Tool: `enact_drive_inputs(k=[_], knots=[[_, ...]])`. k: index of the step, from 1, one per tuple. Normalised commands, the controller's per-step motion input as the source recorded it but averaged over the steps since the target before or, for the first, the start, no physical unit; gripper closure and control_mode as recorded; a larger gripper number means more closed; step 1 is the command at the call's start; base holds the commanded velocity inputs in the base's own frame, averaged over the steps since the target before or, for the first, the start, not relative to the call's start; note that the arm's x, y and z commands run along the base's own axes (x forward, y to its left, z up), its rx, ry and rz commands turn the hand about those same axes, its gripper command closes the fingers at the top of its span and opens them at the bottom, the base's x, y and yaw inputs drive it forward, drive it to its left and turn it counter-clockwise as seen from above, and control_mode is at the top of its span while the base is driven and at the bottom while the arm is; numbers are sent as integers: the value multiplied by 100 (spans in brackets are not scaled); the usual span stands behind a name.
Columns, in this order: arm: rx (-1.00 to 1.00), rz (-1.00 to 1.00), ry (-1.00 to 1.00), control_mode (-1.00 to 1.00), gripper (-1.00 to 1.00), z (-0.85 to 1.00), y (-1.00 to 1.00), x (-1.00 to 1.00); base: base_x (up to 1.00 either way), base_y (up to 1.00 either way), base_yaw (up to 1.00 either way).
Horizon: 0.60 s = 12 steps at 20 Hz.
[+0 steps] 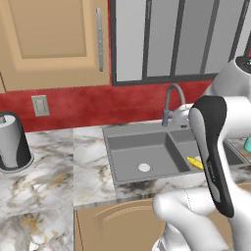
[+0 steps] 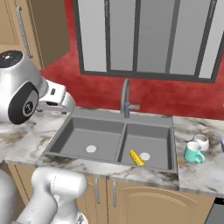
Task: Clear the mugs and bowl far away from the sink.
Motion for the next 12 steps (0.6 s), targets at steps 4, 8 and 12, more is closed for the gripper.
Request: enact_drive_inputs(k=[4, 8, 12], knots=[[0, 0, -6, -100, -100, -3, 1, -49, 0, 0, 0], [0, 0, -6, -100, -100, -6, 0, -23, 0, 0, 0], [0, 0, -2, 100, -100, 4, -2, 0, -27, -56, -4]])
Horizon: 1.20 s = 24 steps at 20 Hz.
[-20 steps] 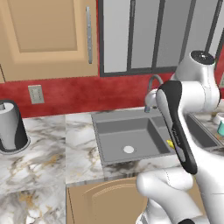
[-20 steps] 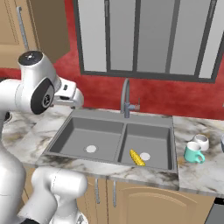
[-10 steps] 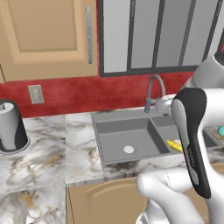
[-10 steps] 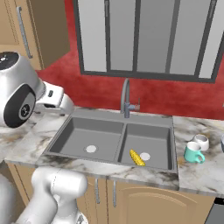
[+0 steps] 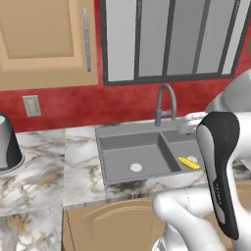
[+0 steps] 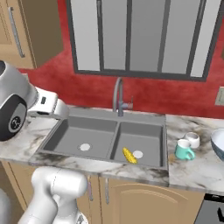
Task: Clear the mugs and bowl far away from the sink.
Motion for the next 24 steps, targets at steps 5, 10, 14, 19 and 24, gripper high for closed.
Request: enact_drive_inputs(k=[5, 10, 14, 19, 24], knots=[[0, 0, 0, 100, -100, 0, 0, 0, -39, -100, -7], [0, 0, 0, 100, -100, 0, 0, 0, -35, -100, -7], [0, 0, 0, 100, -100, 0, 0, 0, -14, -100, -9], [0, 0, 0, 100, -100, 0, 0, 0, 2, -100, -11], [0, 0, 0, 100, -100, 0, 0, 0, 41, -67, -39]])
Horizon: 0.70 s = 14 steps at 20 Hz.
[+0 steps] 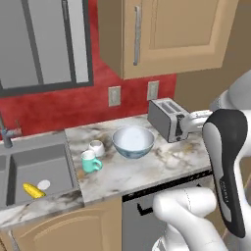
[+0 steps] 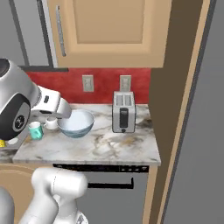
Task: Clear the mugs and bowl far away from the sink.
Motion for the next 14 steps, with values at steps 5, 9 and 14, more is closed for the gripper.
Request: enact_drive_inputs(k=[5, 9, 14], knots=[[0, 0, 0, 100, -100, 0, 0, 0, 56, -9, -32], [0, 0, 0, 100, -100, 0, 0, 0, 11, 25, -5], [0, 0, 0, 100, -100, 0, 0, 0, 32, 69, -7]])
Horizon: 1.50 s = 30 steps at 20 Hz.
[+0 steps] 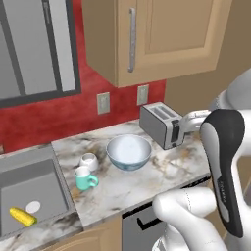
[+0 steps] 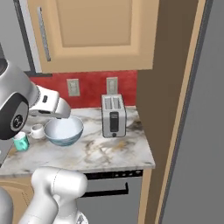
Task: Clear the mugs and bowl far away from the sink.
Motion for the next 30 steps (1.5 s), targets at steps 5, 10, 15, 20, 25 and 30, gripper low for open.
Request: enact_drive_inputs(k=[5, 10, 15, 20, 25, 30], knots=[[0, 0, 0, 100, -100, 0, 0, 0, 29, 36, 10], [0, 0, 0, 100, -100, 0, 0, 0, 15, 31, 22], [0, 0, 0, 100, -100, 0, 0, 0, 29, 20, 26], [1, 1, 0, -100, -100, -7, -4, 0, 13, 0, 19], [2, 1, 0, -100, -100, -42, -14, 0, 0, 0, 0], [3, -1, 0, -100, -100, -45, 0, 0, 0, 0, 0]])
